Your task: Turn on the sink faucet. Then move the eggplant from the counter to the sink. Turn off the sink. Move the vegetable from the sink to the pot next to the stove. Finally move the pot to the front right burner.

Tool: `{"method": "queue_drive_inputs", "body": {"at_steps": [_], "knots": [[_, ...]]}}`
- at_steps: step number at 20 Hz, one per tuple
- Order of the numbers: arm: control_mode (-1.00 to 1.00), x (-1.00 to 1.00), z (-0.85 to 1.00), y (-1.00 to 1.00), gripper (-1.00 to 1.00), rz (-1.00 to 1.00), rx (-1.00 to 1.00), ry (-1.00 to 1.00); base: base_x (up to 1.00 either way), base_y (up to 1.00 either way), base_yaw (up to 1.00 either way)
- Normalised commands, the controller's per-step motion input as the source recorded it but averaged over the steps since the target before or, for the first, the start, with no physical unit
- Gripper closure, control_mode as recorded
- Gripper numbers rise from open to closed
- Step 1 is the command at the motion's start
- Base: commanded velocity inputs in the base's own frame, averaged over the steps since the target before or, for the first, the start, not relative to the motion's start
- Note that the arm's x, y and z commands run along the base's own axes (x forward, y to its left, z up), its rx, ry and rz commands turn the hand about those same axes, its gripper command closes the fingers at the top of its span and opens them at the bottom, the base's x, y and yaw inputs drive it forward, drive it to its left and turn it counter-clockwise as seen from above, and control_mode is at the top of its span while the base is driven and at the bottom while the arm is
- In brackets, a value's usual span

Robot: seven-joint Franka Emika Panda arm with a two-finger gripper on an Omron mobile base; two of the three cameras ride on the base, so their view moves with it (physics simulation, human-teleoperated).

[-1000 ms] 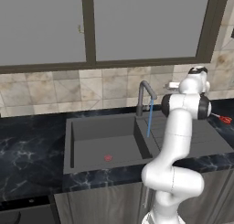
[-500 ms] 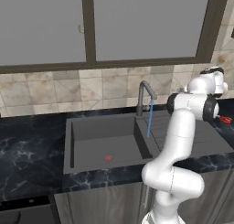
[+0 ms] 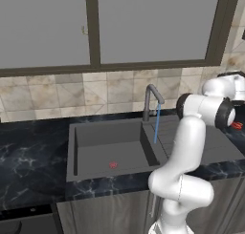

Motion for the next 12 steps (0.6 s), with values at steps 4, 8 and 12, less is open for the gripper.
{"method": "queue_drive_inputs", "body": {"at_steps": [4, 8, 12], "knots": [[-1.00, -0.42, 0.03, -0.21, -1.00, -0.32, -0.26, 0.07, 0.00, 0.00, 0.00], [-1.00, -0.37, 0.07, -0.19, -1.00, -0.29, -0.29, 0.08, 0.00, 0.00, 0.00], [-1.00, -0.28, 0.18, -0.24, -1.00, -0.27, -0.26, 0.13, 0.00, 0.00, 0.00]]}}
